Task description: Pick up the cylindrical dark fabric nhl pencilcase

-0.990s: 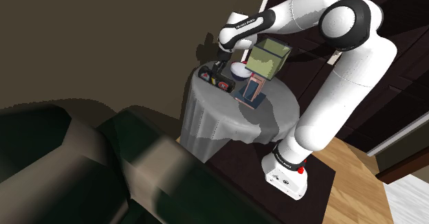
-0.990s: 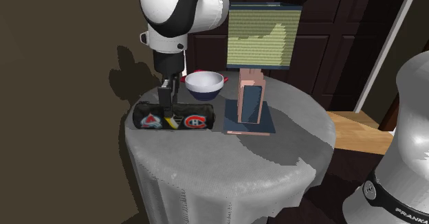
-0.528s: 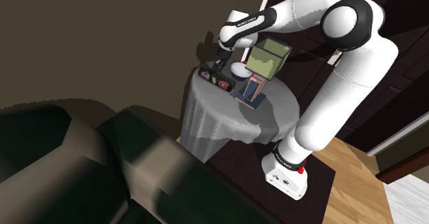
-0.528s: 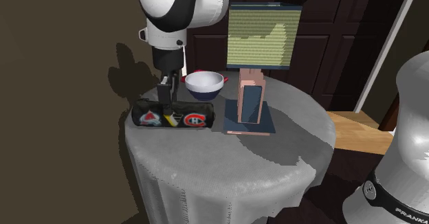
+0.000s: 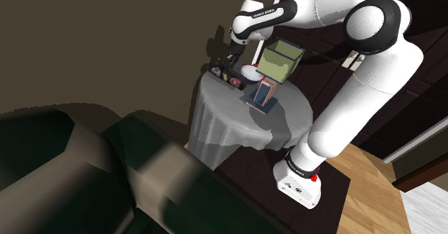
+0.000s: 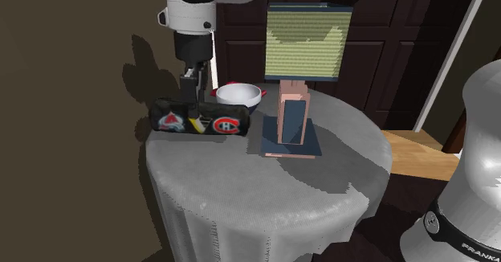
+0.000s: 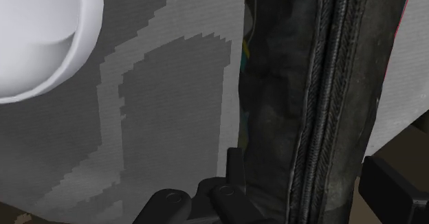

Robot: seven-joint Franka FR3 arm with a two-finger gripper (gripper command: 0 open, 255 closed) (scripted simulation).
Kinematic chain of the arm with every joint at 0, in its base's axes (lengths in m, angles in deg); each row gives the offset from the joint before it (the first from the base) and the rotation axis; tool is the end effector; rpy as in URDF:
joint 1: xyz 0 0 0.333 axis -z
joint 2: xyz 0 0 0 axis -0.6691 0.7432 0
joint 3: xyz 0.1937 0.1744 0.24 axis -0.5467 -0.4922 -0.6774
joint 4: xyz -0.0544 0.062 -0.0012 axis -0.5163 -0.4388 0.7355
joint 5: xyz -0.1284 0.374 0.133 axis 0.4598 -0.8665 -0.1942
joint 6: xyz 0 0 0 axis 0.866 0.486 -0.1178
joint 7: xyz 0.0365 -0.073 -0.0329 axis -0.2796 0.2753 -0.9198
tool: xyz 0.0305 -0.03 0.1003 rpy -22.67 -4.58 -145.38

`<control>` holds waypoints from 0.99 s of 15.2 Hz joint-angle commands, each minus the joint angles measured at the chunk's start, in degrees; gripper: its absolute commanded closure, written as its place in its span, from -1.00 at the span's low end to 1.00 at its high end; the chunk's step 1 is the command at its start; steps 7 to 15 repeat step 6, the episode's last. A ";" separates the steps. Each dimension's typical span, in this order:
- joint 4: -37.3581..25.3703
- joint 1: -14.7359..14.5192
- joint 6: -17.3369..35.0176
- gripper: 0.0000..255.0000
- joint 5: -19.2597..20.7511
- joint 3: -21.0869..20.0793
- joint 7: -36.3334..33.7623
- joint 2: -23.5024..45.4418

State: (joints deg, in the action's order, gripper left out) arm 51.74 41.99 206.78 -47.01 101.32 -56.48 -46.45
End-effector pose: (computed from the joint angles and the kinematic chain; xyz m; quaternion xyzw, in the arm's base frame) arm 0.5519 -0.1181 0.4161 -0.9934 -0.1064 -0.0359 0.0251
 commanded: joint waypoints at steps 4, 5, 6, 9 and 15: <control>-1.82 0.00 -3.51 1.00 0.70 0.01 -0.64 -1.83; -1.87 0.00 -3.63 1.00 0.73 0.01 -0.67 -1.89; -1.88 0.00 -3.63 1.00 0.72 0.01 -0.66 -1.88; -1.88 0.00 -3.63 1.00 0.72 0.01 -0.66 -1.88; -1.88 0.00 -3.63 1.00 0.72 0.01 -0.66 -1.88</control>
